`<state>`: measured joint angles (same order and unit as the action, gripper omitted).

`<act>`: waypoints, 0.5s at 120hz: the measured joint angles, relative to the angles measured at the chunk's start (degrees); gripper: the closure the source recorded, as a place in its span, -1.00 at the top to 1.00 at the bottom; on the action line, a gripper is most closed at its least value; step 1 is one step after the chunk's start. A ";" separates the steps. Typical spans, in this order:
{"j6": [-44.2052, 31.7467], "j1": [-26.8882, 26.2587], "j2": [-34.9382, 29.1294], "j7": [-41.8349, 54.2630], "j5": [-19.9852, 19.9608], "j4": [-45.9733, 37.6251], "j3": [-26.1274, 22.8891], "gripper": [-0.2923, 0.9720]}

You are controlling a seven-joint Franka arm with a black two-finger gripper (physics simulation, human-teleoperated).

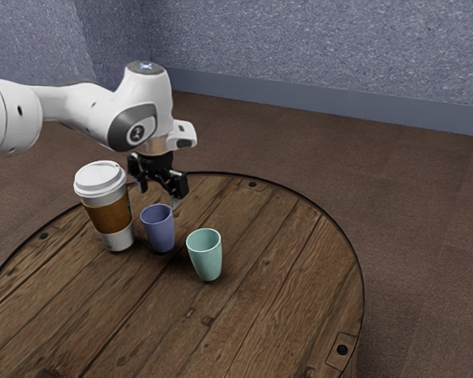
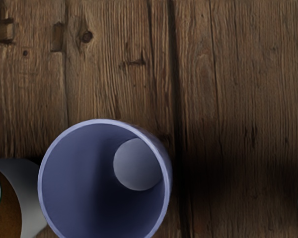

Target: Place the left cup onto the right cup

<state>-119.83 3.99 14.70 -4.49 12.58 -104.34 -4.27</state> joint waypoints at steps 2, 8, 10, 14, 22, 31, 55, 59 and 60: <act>-0.11 0.00 0.09 -0.15 0.01 -0.03 -0.08 0.54; -0.57 0.04 0.41 -0.58 0.03 -0.41 -0.29 0.54; -0.83 0.04 0.52 -0.72 0.04 -0.76 -0.34 0.54; -1.36 0.04 0.80 -0.99 0.04 -1.33 -0.43 0.54; -2.44 0.04 1.41 -1.49 0.04 -1.89 -0.50 0.54; -3.51 0.05 2.21 -1.99 0.02 -2.07 -0.53 0.54; -5.83 0.18 4.23 -3.00 0.00 -2.12 -0.41 0.54; -6.12 0.33 4.56 -3.13 -0.02 -2.12 -0.40 0.54; -6.19 0.36 4.65 -3.17 -0.02 -2.12 -0.40 0.54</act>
<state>-126.02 4.35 19.35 -7.65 12.55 -106.46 -4.67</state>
